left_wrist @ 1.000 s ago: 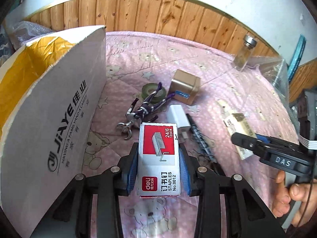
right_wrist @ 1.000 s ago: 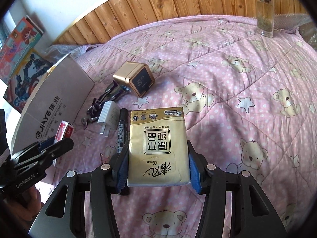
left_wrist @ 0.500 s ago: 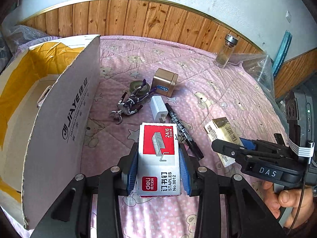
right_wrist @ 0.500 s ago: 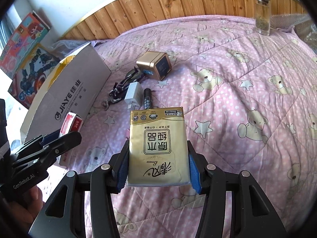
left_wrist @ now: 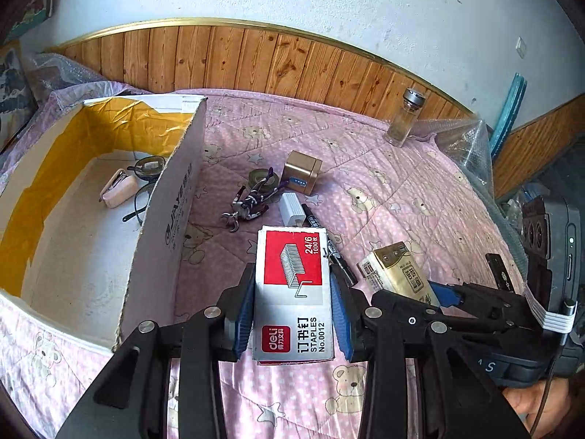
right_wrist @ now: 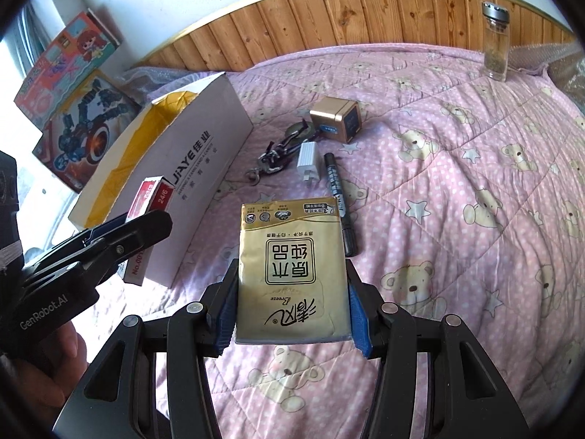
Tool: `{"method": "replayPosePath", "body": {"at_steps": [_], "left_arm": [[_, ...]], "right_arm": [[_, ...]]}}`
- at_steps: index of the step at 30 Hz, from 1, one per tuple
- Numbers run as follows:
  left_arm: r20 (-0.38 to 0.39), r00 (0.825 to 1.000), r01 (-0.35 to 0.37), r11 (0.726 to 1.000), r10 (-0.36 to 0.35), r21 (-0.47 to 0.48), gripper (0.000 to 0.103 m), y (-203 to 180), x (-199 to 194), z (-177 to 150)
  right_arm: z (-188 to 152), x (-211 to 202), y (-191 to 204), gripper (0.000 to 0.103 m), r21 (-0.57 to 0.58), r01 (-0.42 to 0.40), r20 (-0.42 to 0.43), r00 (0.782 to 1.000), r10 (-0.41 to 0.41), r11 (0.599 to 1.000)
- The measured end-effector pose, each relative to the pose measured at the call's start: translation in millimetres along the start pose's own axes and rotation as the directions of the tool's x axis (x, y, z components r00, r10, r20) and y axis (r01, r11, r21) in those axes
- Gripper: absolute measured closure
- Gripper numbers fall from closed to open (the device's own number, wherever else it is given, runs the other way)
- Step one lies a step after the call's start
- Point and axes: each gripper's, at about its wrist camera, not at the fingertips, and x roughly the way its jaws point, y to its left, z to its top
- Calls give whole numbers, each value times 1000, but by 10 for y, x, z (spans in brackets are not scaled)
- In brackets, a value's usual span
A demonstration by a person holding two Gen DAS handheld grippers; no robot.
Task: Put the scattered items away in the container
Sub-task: 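Lift the tissue pack and staples box with both tools toward the white box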
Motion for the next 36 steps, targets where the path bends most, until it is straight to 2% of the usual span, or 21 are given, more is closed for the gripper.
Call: {"method": "replayPosePath", "body": {"at_steps": [20,36], "left_arm": [[64,997,40,997,-36,-70,64,281,-651,-173],[91,996,15,991,-3,-134,64,566,-1009,-274]], "right_arm": [[-216,-351,858,49,-113,-16,36,999,20,993],[-379,-473,1378,49,-192,-26,47,998,36,981]]}}
